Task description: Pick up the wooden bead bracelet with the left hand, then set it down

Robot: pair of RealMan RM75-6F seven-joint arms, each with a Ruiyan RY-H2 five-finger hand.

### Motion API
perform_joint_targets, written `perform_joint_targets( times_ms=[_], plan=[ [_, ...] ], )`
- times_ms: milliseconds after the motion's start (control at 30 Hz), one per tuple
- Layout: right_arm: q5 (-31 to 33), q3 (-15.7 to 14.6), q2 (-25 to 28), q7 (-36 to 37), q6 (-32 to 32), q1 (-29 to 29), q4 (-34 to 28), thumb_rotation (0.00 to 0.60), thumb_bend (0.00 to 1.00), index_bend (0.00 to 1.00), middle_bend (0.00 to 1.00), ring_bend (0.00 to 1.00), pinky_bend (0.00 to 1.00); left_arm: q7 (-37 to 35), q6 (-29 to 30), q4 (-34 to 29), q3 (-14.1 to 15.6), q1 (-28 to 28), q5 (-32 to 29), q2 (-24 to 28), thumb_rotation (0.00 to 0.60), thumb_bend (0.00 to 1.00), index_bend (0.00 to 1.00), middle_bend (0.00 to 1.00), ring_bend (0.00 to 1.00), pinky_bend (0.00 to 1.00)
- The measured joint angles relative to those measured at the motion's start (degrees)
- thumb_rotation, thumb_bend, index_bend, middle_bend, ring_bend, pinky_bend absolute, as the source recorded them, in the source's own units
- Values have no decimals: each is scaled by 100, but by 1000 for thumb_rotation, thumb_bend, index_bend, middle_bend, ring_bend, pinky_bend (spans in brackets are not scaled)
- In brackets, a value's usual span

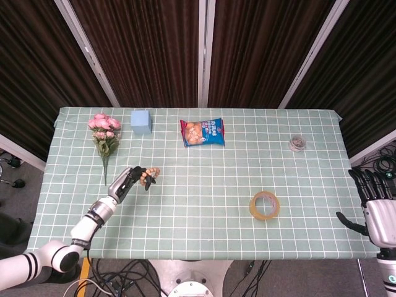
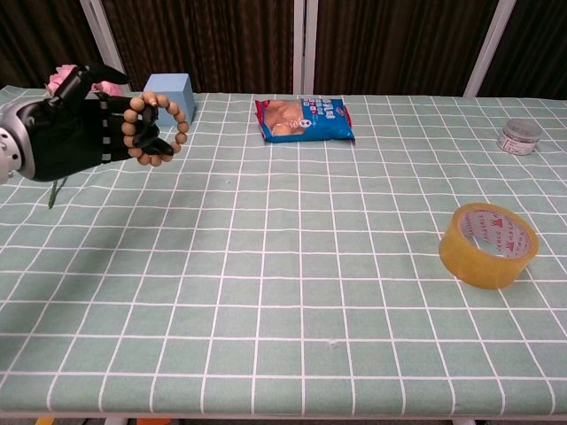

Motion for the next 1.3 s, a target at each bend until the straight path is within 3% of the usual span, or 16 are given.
perform_joint_targets(
  times_ms=[333,500,933,1300],
  plan=[
    [27,17,-2,-18,-46,28,-10,600,55,0,79,0,0,83,-1,24,-10,1,-59,-34,204,561,616,718,397,86],
    [36,17,-3,-28,-59,31,-18,600,56,0,79,0,0,87,-37,40,-21,-4,-92,-37,282,564,616,719,397,85],
    [43,28,-4,-35,-36,23,-28,600,56,0,79,0,0,65,-23,24,-48,19,-83,-40,286,656,609,712,397,86],
    [59,39,3,17,-13,10,-13,600,56,0,79,0,0,-100,14,22,-14,11,146,-14,276,726,471,577,370,84]
  ],
)
